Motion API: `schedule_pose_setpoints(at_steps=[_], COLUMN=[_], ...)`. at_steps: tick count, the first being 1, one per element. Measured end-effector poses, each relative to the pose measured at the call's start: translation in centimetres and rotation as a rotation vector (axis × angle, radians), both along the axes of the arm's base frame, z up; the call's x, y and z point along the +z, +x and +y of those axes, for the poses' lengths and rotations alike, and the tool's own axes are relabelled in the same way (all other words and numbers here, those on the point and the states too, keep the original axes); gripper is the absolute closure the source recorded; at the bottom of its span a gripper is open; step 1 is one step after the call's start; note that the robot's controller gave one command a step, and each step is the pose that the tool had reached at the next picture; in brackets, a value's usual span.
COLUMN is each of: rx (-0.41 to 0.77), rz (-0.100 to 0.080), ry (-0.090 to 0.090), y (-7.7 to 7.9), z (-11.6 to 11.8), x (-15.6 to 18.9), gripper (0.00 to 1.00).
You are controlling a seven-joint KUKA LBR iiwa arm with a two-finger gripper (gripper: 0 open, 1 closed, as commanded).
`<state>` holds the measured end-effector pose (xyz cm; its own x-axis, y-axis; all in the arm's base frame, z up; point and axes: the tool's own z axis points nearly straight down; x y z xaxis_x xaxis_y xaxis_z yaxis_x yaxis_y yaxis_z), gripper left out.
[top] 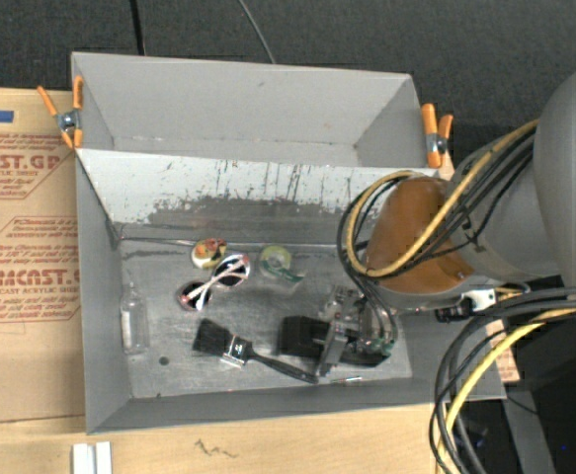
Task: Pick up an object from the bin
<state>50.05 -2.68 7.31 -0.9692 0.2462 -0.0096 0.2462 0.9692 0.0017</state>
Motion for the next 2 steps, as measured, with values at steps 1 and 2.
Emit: schedule_pose_setpoints(at_steps=[1, 2], rx=[0.000, 0.001], rz=[0.000, 0.005], ry=[0.000, 0.001], y=[0.00, -0.07], z=[0.00, 0.01], x=[0.00, 0.17], gripper=[1.00, 1.00])
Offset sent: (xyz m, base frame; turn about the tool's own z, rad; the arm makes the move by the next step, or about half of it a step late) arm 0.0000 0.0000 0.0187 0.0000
